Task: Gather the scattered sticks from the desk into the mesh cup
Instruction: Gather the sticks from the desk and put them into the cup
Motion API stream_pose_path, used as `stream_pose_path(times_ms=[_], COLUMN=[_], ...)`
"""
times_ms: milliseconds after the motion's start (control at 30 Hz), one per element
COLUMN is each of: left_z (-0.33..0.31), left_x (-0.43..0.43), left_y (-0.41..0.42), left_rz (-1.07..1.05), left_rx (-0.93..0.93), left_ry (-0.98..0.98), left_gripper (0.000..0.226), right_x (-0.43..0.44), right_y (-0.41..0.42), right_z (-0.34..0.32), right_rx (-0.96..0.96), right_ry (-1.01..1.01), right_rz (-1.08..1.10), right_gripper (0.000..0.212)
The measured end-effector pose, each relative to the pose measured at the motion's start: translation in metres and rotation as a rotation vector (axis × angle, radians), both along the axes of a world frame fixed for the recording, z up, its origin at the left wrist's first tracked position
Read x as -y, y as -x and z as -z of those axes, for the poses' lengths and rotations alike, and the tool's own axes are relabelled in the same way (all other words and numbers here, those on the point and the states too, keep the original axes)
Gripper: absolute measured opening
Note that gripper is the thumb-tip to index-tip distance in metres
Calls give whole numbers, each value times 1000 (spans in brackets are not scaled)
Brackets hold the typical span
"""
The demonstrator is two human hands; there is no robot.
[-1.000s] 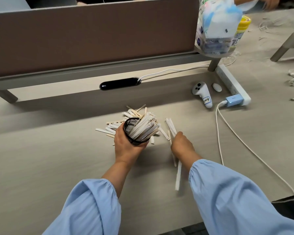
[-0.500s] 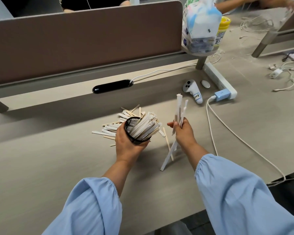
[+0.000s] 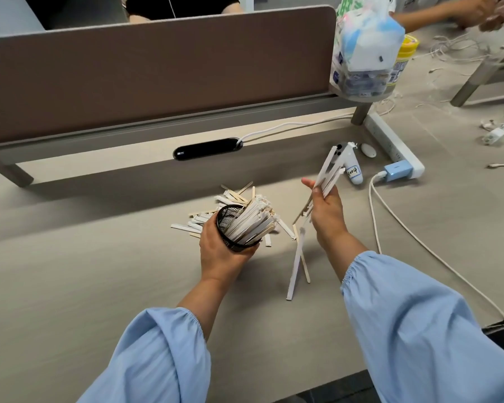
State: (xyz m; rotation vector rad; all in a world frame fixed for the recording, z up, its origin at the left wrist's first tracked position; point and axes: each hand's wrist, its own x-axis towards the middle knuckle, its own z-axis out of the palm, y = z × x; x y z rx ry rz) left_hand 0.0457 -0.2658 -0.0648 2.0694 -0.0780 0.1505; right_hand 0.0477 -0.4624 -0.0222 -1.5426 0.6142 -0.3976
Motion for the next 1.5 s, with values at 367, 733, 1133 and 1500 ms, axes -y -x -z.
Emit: stream_pose_path(times_ms=[367, 733, 1133, 1500], left_z=[-1, 10, 11, 7], left_x=[10, 5, 4, 8], left_y=[-9, -5, -7, -7], left_rz=[3, 2, -18, -12], left_rx=[2, -27, -23, -27], left_ry=[31, 20, 29, 15], left_gripper=[90, 92, 92, 89], right_x=[11, -12, -9, -1], right_y=[-11, 30, 14, 8], right_z=[7, 42, 43, 36], right_rx=[-493, -907, -875, -347], right_ry=[122, 599, 613, -264], right_rz=[-48, -354, -418, -211], right_gripper=[16, 44, 31, 31])
